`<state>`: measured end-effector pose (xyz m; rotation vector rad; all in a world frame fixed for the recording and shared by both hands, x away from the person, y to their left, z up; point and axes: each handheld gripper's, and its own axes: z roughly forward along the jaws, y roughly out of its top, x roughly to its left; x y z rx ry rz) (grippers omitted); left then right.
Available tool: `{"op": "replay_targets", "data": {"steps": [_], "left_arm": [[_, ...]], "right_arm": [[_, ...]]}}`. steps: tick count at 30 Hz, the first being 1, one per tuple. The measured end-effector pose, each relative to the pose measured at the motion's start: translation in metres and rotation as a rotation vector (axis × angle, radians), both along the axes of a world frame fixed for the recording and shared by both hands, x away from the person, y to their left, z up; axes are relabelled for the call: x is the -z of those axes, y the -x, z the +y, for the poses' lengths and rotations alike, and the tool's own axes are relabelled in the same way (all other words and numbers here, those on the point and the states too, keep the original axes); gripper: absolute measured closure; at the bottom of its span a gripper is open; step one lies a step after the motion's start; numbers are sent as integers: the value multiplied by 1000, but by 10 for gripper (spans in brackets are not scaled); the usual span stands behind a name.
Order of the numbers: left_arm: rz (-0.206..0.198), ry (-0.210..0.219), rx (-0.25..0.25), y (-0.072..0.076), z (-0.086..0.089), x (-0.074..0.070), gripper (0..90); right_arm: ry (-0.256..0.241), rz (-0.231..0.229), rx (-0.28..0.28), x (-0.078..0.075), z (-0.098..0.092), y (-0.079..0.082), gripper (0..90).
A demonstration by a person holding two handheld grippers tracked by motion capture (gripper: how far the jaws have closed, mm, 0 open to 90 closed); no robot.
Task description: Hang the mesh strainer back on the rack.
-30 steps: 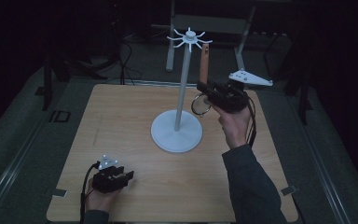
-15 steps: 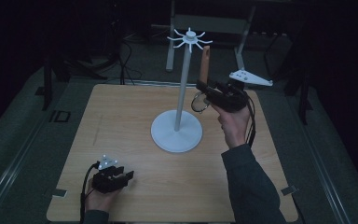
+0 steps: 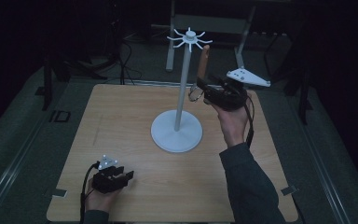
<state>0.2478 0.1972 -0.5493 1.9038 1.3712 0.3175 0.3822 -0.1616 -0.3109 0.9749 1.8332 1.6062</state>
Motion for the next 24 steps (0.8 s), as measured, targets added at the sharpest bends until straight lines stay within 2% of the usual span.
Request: {"op": "replay_targets", "data": {"steps": [4,8,11,15,21,24], "left_arm": [[1,0,1,0,0,0,504],[1,0,1,0,1,0,504],[-1,1,0,0,1,0,504],[0,2,0,0,1,0,504],[0,3,0,0,1,0,504],[1,3,-1,0,1,0,504]], "right_arm": [[9,-5,20,0,2,-1,511],[18,-9,17,-2,5,-3,657],[38,-20,20,-3,8,-4,673],[50,-19,12,-4,13,-4,676],[58,11,-15,-5,17,-10,671],[69,6,-9,-5,18,-9,560]]}}
